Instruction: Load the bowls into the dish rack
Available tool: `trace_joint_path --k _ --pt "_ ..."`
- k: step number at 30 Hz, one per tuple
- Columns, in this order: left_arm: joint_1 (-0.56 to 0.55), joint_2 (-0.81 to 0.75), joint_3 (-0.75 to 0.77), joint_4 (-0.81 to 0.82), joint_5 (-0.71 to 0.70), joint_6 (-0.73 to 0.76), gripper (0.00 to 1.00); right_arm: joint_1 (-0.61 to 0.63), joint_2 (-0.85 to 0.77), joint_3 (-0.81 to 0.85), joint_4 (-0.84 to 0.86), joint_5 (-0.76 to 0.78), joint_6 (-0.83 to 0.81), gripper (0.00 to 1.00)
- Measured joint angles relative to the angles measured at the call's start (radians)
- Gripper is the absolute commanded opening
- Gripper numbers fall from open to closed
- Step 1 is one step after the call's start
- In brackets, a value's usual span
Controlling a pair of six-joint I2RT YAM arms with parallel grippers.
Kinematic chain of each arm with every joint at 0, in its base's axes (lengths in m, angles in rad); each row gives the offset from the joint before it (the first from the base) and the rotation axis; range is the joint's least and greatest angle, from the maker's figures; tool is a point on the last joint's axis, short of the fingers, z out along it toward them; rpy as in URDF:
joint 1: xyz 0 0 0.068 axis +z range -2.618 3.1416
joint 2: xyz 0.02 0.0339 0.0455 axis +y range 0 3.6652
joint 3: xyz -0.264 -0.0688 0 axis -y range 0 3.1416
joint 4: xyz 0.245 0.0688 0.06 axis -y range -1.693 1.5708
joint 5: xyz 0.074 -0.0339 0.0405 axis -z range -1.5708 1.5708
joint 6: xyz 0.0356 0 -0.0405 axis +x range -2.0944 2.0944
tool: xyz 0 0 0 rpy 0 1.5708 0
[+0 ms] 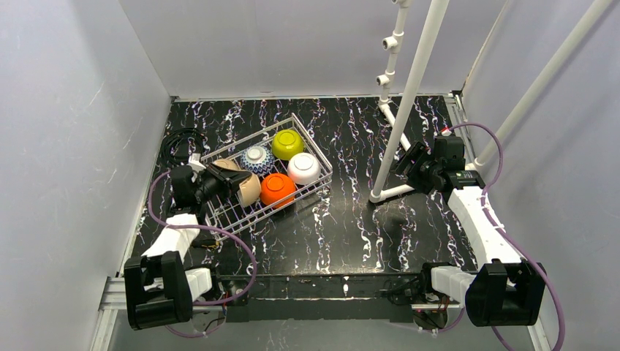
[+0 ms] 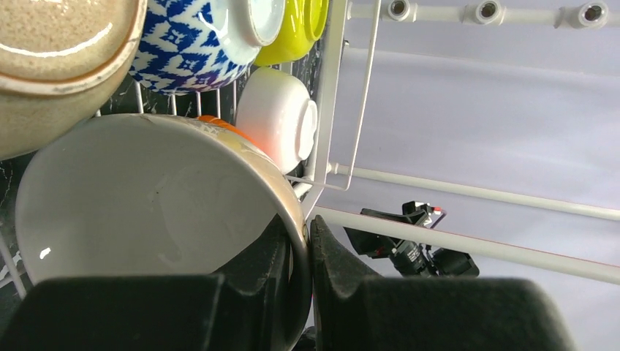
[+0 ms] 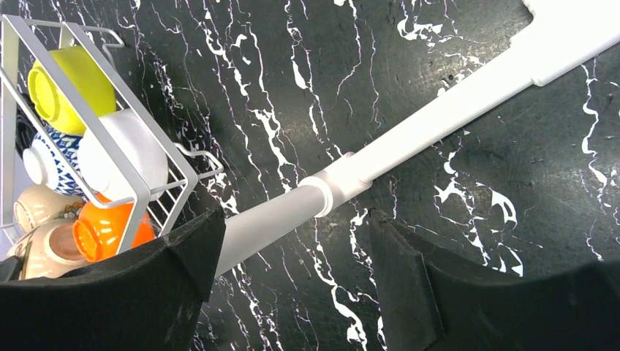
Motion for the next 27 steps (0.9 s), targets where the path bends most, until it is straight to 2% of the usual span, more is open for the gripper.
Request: trace_joint_path --k 4,16,20,27 --pt "0.01 -0.024 -0.042 0.043 0.011 -0.016 0.01 0.0 0.005 0.0 0.0 -0.003 0.0 0.8" --pt "0.051 -0.09 -0.124 0.101 0.063 -0.075 0.2 0.0 0.006 0.0 0.0 -0.003 0.0 0.8" --pt "0.074 -0.123 -0.151 0.119 0.066 -0.086 0.2 0.0 0.006 0.0 0.0 -0.003 0.0 0.8" --pt "0.098 -0.158 -0.15 0.056 0.062 -0.078 0.19 0.0 0.006 0.002 -0.003 -0.002 -0.005 0.8"
